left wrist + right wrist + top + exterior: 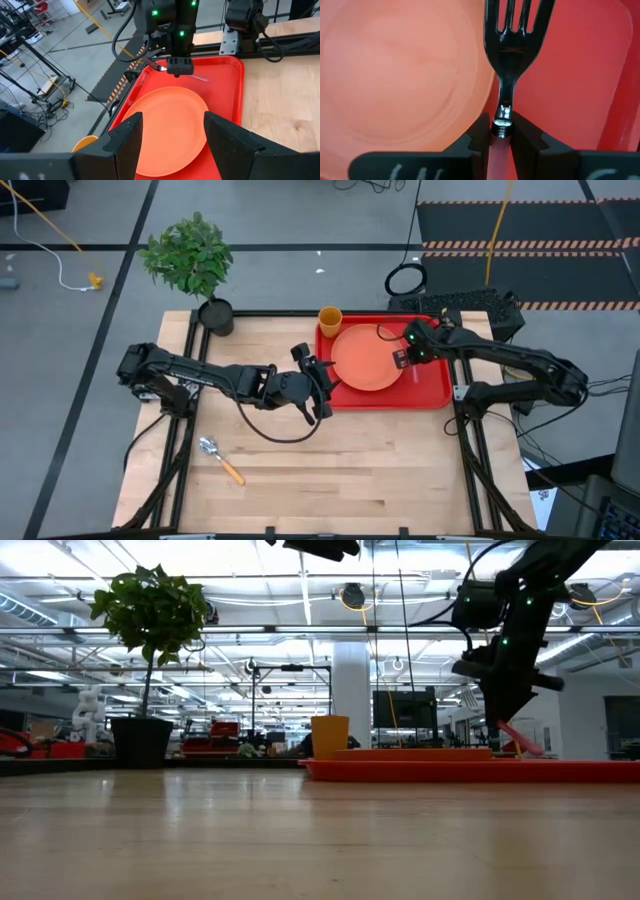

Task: Pick and place plate/cup/fork/spoon on tray
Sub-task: Put the pink fork to the right of the orange plate on the red tray

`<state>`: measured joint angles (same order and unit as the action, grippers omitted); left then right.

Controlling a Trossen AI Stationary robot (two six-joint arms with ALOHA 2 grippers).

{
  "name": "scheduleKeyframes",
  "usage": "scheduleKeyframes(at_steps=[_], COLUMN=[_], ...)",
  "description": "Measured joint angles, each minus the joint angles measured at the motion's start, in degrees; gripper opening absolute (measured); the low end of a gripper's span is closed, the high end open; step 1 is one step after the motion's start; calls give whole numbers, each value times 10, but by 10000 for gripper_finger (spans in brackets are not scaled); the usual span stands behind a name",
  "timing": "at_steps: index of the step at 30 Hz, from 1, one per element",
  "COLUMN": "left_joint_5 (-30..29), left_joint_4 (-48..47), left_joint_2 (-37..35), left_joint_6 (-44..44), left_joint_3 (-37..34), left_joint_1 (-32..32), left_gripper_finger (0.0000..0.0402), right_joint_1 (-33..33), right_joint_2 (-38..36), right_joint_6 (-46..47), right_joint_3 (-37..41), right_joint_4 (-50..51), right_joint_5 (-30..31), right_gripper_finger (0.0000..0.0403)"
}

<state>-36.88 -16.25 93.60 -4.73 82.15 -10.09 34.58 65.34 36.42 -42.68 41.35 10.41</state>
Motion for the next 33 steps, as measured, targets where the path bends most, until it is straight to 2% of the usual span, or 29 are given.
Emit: scheduleKeyframes(at_steps=[13,33], left_joint_5=[0,24], left_joint_4=[-2,-2], left_joint_2=[0,0], left_joint_6=[5,5], left_joint_3=[0,0], left_joint_1=[0,0], left_gripper_finger=[214,214], right_joint_1=[43,49], right_joint_2=[59,123], right_joint_6=[22,15], right_joint_3=[0,1], right_joint_4=[-4,-33], right_joint_5=[-46,-45], right_gripper_finger=[43,43])
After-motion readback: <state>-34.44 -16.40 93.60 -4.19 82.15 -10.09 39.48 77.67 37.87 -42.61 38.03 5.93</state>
